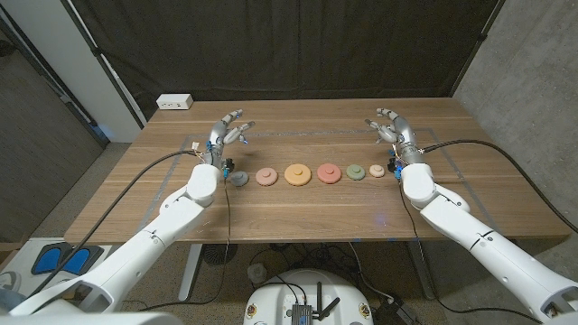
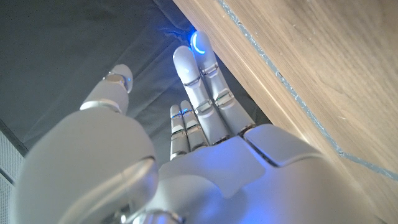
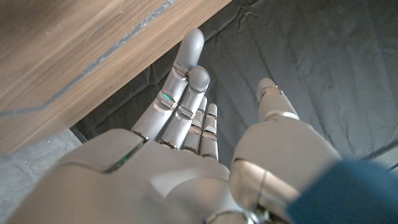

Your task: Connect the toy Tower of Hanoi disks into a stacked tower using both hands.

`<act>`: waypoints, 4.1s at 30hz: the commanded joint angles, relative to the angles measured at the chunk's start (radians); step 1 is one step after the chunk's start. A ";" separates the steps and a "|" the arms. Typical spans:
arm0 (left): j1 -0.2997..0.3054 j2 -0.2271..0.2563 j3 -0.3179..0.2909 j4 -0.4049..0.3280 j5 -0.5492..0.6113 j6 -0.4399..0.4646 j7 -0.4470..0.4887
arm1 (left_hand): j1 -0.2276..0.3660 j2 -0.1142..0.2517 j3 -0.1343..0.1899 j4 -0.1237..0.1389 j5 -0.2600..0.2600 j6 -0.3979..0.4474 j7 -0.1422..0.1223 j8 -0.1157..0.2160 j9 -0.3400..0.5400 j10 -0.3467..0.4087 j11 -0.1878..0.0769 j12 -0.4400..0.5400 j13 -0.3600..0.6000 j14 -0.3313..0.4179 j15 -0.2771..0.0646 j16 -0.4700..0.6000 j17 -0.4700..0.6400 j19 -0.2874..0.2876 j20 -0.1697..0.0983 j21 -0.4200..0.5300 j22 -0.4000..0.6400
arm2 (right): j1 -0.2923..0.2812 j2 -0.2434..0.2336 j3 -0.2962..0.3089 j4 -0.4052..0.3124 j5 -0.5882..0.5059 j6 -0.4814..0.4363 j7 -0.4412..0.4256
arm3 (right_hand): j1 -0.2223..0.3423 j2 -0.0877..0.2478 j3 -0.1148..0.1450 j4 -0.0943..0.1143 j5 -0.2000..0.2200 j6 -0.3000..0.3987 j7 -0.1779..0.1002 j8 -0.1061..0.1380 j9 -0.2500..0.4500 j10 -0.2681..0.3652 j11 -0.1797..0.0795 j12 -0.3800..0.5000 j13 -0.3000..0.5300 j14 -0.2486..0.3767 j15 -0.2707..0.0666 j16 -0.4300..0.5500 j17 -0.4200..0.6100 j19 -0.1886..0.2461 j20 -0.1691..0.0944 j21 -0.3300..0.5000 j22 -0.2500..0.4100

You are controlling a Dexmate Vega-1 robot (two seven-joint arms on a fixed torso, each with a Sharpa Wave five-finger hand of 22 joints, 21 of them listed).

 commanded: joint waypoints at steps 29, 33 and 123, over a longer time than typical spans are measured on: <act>0.041 0.041 0.039 -0.095 0.329 0.175 0.239 | 0.028 -0.002 -0.032 0.007 0.004 0.056 0.006 0.012 0.006 0.050 0.001 0.010 0.003 0.026 -0.056 0.027 -0.031 0.014 -0.088 0.028 -0.021 | -0.040 -0.054 -0.095 -0.186 -0.498 -0.384 -0.130 | 0.032 0.011 -0.051 0.006 0.002 -0.060 -0.005 -0.017 0.007 -0.039 -0.021 -0.014 0.023 -0.038 -0.083 -0.013 -0.097 -0.041 -0.042 0.030 -0.049; 0.046 0.041 0.050 -0.107 0.363 0.212 0.257 | 0.029 -0.002 -0.035 0.007 0.004 0.058 0.005 0.012 0.006 0.050 0.000 0.008 0.003 0.027 -0.056 0.029 -0.033 0.014 -0.088 0.030 -0.023 | -0.041 -0.066 -0.108 -0.196 -0.536 -0.411 -0.127 | 0.037 0.011 -0.055 0.005 0.002 -0.060 -0.005 -0.015 0.007 -0.040 -0.025 -0.015 0.021 -0.038 -0.083 -0.009 -0.102 -0.045 -0.043 0.034 -0.052; -0.084 0.293 0.237 -0.511 0.512 0.921 -0.250 | 0.095 0.033 -0.064 0.009 0.019 0.075 0.035 0.004 0.009 0.086 0.013 0.009 0.033 -0.021 -0.057 0.065 -0.080 -0.041 -0.074 0.082 -0.066 | 0.171 -0.195 -0.308 -0.439 -0.617 -0.912 0.518 | 0.099 0.046 -0.101 0.010 0.005 -0.059 0.017 -0.005 0.035 -0.052 0.001 -0.010 0.076 -0.081 -0.083 0.036 -0.193 -0.117 -0.032 0.120 -0.113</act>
